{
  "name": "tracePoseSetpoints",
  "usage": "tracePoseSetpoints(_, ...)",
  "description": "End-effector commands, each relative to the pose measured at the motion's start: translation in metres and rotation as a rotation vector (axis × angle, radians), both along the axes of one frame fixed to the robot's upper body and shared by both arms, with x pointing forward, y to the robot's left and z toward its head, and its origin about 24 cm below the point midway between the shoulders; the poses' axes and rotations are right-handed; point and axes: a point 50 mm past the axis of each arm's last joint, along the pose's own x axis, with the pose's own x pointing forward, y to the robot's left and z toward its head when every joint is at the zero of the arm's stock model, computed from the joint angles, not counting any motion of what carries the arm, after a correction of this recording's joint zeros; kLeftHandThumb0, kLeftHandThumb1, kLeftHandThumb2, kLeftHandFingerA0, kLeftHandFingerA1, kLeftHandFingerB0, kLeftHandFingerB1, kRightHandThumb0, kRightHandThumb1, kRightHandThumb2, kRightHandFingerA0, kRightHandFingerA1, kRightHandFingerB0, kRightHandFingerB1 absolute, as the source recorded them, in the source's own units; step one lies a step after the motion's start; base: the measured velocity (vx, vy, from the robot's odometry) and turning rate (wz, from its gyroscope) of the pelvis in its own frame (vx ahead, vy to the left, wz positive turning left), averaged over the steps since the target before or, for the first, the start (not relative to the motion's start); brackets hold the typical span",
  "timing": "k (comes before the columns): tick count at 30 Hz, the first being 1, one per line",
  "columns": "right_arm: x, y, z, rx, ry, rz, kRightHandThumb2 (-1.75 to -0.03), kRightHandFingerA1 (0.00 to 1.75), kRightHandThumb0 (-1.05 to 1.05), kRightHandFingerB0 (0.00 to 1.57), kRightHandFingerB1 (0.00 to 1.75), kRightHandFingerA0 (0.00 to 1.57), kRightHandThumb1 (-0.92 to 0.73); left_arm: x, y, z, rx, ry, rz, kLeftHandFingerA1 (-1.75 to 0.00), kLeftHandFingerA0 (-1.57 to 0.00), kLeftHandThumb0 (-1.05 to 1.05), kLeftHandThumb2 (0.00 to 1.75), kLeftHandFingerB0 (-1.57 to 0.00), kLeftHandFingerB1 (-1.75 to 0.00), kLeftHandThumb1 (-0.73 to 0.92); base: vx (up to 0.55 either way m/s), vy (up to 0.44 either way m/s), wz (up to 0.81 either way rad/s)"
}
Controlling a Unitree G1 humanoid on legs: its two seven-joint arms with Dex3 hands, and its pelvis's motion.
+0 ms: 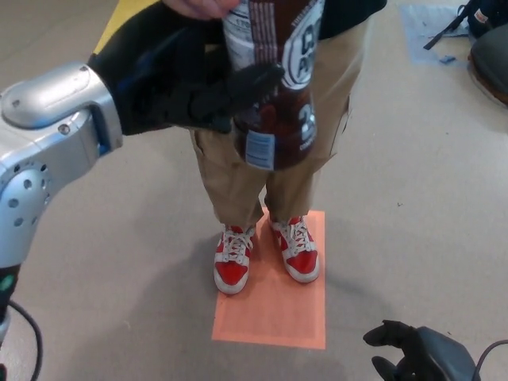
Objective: The robot recieved a bottle of protein shake from a person using its left hand and then shake the protein up and down 2 two times and hand it back to the person
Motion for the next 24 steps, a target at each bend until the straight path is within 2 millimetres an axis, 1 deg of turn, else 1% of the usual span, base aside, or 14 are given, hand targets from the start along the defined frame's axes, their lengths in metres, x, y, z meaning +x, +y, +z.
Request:
tracePoseSetpoints(1, 0.008, -0.014, 0.01, -0.031, -0.071, -0.006, -0.67, 0.66, -0.51, 0.66, 0.43, 0.8, -0.8, -0.019, -0.023, -0.003, 0.15, 0.235, -0.16, -0.04, 0.0, -0.79, 0.84, 0.0, 0.0, 0.46, 0.0, 0.0, 0.0)
tracePoseSetpoints(4, 0.01, -0.013, 0.011, -0.029, -0.077, -0.01, -0.67, 0.68, -0.51, 0.67, 0.43, 0.82, -0.8, -0.02, -0.027, 0.0, 0.176, 0.221, -0.163, -0.06, 0.0, -0.8, 0.84, 0.0, 0.0, 0.47, 0.0, 0.0, 0.0)
tracePoseSetpoints(5, 0.01, -0.013, 0.011, -0.031, -0.079, -0.009, -0.67, 0.69, -0.51, 0.67, 0.43, 0.83, -0.8, -0.02, -0.028, 0.0, 0.177, 0.223, -0.166, 0.0, 0.0, -0.8, 0.61, 0.0, 0.0, 0.52, 0.0, 0.0, 0.0)
tracePoseSetpoints(8, 0.012, -0.012, 0.012, -0.034, -0.086, -0.005, -0.68, 0.68, -0.5, 0.67, 0.44, 0.84, -0.79, -0.022, -0.031, 0.0, 0.174, 0.231, -0.168, -0.01, 0.0, -0.78, 0.56, 0.0, 0.0, 0.54, 0.0, 0.0, 0.0)
tracePoseSetpoints(10, 0.013, -0.012, 0.013, -0.029, -0.085, -0.003, -0.68, 0.67, -0.5, 0.67, 0.43, 0.84, -0.79, -0.022, -0.032, -0.001, 0.166, 0.235, -0.164, 0.0, 0.0, -0.76, 0.57, 0.0, 0.0, 0.53, 0.0, 0.0, 0.0)
tracePoseSetpoints(11, 0.013, -0.011, 0.013, -0.023, -0.084, -0.003, -0.67, 0.67, -0.5, 0.67, 0.43, 0.84, -0.79, -0.022, -0.033, -0.002, 0.159, 0.238, -0.159, -0.06, 0.0, -0.78, 0.82, 0.0, 0.0, 0.46, 0.0, 0.0, 0.0)
tracePoseSetpoints(17, 0.015, -0.011, 0.014, -0.039, -0.095, 0.006, -0.68, 0.67, -0.51, 0.67, 0.43, 0.84, -0.79, -0.023, -0.037, -0.008, 0.163, 0.244, -0.12, -0.07, 0.0, -0.76, 0.81, 0.0, 0.0, 0.45, 0.0, 0.0, 0.0)
tracePoseSetpoints(18, 0.015, -0.011, 0.014, -0.038, -0.094, 0.005, -0.67, 0.66, -0.52, 0.67, 0.42, 0.84, -0.79, -0.022, -0.038, -0.009, 0.165, 0.241, -0.111, -0.12, 0.0, -0.72, 0.81, 0.0, -0.04, 0.42, 0.0, 0.0, 0.0)
tracePoseSetpoints(19, 0.015, -0.011, 0.015, -0.037, -0.094, 0.006, -0.67, 0.66, -0.52, 0.67, 0.42, 0.84, -0.79, -0.022, -0.038, -0.01, 0.167, 0.239, -0.103, -0.12, 0.0, -0.72, 0.81, 0.0, -0.04, 0.42, 0.0, 0.0, 0.0)
tracePoseSetpoints(20, 0.015, -0.011, 0.015, -0.036, -0.093, 0.006, -0.67, 0.65, -0.51, 0.68, 0.43, 0.82, -0.8, -0.022, -0.038, -0.011, 0.175, 0.227, -0.094, -0.14, -0.01, -0.75, 0.73, 0.0, -0.01, 0.4, 0.0, 0.0, 0.0)
tracePoseSetpoints(21, 0.016, -0.011, 0.015, -0.032, -0.092, 0.005, -0.68, 0.64, -0.51, 0.67, 0.42, 0.81, -0.79, -0.021, -0.038, -0.012, 0.176, 0.226, -0.092, -0.14, 0.0, -0.74, 0.72, 0.0, -0.01, 0.39, 0.0, 0.0, 0.0)
tracePoseSetpoints(22, 0.016, -0.01, 0.015, -0.027, -0.091, 0.003, -0.68, 0.64, -0.51, 0.67, 0.42, 0.81, -0.79, -0.021, -0.038, -0.012, 0.176, 0.226, -0.09, -0.14, 0.0, -0.74, 0.72, 0.0, -0.01, 0.39, 0.0, 0.0, 0.0)
tracePoseSetpoints(23, 0.016, -0.01, 0.015, -0.031, -0.09, 0.008, -0.67, 0.63, -0.51, 0.66, 0.42, 0.79, -0.8, -0.021, -0.038, -0.014, 0.182, 0.22, -0.078, -0.18, 0.0, -0.68, 0.81, 0.0, -0.09, 0.4, 0.0, 0.0, 0.0)
tracePoseSetpoints(24, 0.016, -0.01, 0.015, -0.033, -0.089, 0.01, -0.67, 0.62, -0.51, 0.67, 0.42, 0.78, -0.81, -0.02, -0.039, -0.016, 0.189, 0.211, -0.069, -0.27, 0.0, -0.73, 0.56, 0.0, -0.05, 0.51, 0.0, 0.0, 0.0)
